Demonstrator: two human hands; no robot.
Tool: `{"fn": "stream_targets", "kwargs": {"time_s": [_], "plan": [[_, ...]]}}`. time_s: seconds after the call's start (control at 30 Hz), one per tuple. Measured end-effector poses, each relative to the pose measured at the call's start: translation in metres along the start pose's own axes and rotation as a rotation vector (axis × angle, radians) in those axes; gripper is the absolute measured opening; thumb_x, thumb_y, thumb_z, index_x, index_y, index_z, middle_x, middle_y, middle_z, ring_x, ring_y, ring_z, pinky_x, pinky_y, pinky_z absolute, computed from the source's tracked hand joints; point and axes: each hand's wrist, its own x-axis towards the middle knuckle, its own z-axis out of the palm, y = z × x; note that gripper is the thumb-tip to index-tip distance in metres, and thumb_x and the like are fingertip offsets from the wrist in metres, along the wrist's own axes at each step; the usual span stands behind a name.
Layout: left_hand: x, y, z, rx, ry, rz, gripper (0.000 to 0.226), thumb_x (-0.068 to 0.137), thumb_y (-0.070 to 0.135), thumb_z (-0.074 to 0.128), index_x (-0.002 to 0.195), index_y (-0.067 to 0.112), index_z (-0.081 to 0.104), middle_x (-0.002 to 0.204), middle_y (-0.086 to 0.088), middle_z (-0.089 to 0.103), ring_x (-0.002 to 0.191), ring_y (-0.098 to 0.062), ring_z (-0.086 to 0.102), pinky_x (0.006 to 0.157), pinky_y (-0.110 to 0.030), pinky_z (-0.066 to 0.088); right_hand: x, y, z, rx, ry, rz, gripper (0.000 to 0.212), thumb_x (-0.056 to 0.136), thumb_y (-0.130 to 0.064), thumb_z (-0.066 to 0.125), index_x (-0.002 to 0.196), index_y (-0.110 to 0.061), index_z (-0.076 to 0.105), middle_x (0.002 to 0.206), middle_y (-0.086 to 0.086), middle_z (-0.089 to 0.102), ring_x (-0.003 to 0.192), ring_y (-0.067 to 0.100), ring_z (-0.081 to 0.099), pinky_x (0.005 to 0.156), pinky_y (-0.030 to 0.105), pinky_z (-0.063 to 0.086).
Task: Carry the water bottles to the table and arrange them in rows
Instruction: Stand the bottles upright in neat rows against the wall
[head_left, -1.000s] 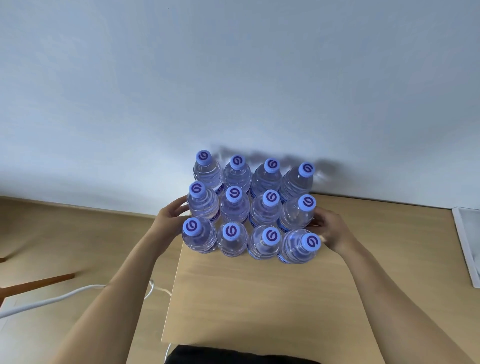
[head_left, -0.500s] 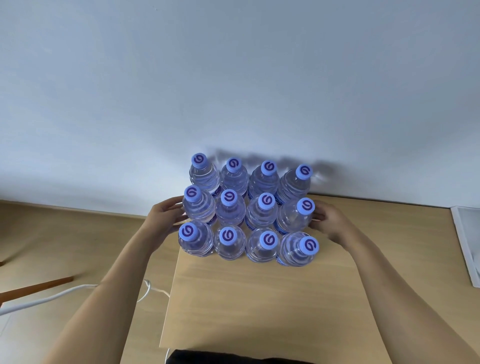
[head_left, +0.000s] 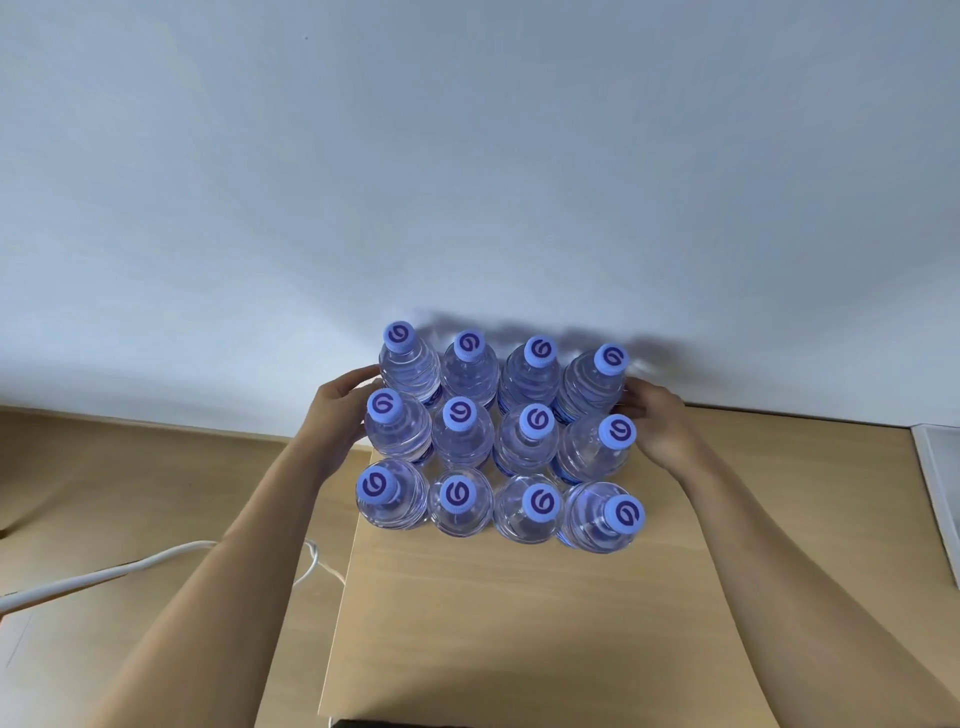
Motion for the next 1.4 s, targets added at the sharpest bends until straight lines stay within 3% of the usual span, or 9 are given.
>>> {"fn": "stream_targets", "kwargs": {"time_s": [0.13,0.27,0.43,0.57,0.73,0.9,1.0,1.23,1.4], "plan": [[-0.003,0.001,0.001,0.006,-0.006,-0.003,0.028,0.095,0.002,0.055,0.113,0.021,0.062,0.079,0.002,0.076,0.067,-0.008,0.071,0.054,-0.020,0.054,-0.005,0.000,0.001,0.045,0.004,0.000,0.035,0.087,0.008,0.061,0.118,-0.007,0.065,0.108,0.004,0.072,0.087,-0.003,0.063,0.066,0.004,0.047],[-0.012,0.003,0.002,0.096,-0.058,0.010,0.025,0.098,0.014,0.054,0.122,0.017,0.062,0.098,0.000,0.075,0.085,-0.014,0.069,0.069,-0.026,0.054,-0.014,0.000,0.003,0.090,0.006,0.020,0.039,0.090,0.009,0.056,0.126,-0.006,0.062,0.118,0.008,0.069,0.092,0.007,0.063,0.069,0.007,0.048],[-0.036,0.010,-0.004,0.169,0.129,0.137,0.023,0.099,0.029,0.055,0.118,0.017,0.058,0.110,-0.006,0.065,0.098,-0.018,0.064,0.090,-0.038,0.054,-0.031,-0.003,0.001,0.087,0.280,0.064,0.029,0.100,-0.013,0.053,0.127,-0.008,0.062,0.120,0.008,0.068,0.107,0.022,0.062,0.093,0.033,0.047],[-0.065,0.019,-0.016,0.156,0.139,0.268,0.016,0.098,0.030,0.056,0.106,0.017,0.060,0.103,-0.003,0.065,0.086,-0.011,0.068,0.080,-0.028,0.056,-0.062,-0.026,0.003,0.112,0.397,-0.102,0.021,0.103,-0.026,0.050,0.100,-0.013,0.066,0.098,0.002,0.072,0.084,0.006,0.065,0.086,0.031,0.048],[-0.105,0.028,-0.022,0.206,-0.035,0.366,0.014,0.096,0.030,0.060,0.099,0.019,0.067,0.095,0.003,0.071,0.088,-0.009,0.069,0.080,-0.025,0.056,-0.109,-0.070,0.016,0.125,0.528,-0.282,0.021,0.102,-0.030,0.053,0.107,-0.016,0.068,0.103,-0.011,0.070,0.096,-0.012,0.063,0.083,0.004,0.043],[-0.127,0.023,-0.029,0.447,-0.197,0.456,0.017,0.083,0.026,0.077,0.098,0.030,0.070,0.098,0.018,0.072,0.096,0.004,0.065,0.076,-0.009,0.049,-0.160,-0.098,0.076,0.063,0.788,-0.683,0.016,0.094,-0.008,0.065,0.109,-0.004,0.067,0.105,-0.004,0.067,0.098,0.001,0.062,0.085,0.012,0.046],[-0.129,0.016,-0.029,0.537,-0.260,0.469,0.034,0.079,0.015,0.081,0.105,0.032,0.067,0.108,0.018,0.069,0.109,-0.001,0.061,0.092,-0.025,0.050,-0.176,-0.088,0.133,0.064,0.709,-0.785,0.016,0.090,-0.002,0.067,0.106,-0.001,0.067,0.101,-0.006,0.064,0.095,0.004,0.060,0.089,0.016,0.045],[-0.123,0.011,-0.021,0.649,-0.342,0.504,0.033,0.083,0.006,0.075,0.113,0.018,0.070,0.117,-0.005,0.069,0.115,-0.023,0.060,0.104,-0.042,0.047,-0.173,-0.030,0.247,0.184,0.232,-0.219,0.029,0.090,-0.009,0.070,0.117,-0.004,0.063,0.110,0.006,0.068,0.103,0.021,0.064,0.094,0.038,0.051],[-0.123,0.006,-0.021,0.605,-0.327,0.505,0.033,0.082,0.005,0.076,0.109,0.022,0.070,0.115,-0.006,0.070,0.114,-0.024,0.062,0.099,-0.035,0.049,-0.143,-0.016,0.275,0.080,0.219,0.000,0.055,0.090,-0.018,0.070,0.140,-0.008,0.050,0.114,0.010,0.063,0.105,0.023,0.059,0.091,0.029,0.045]]}}
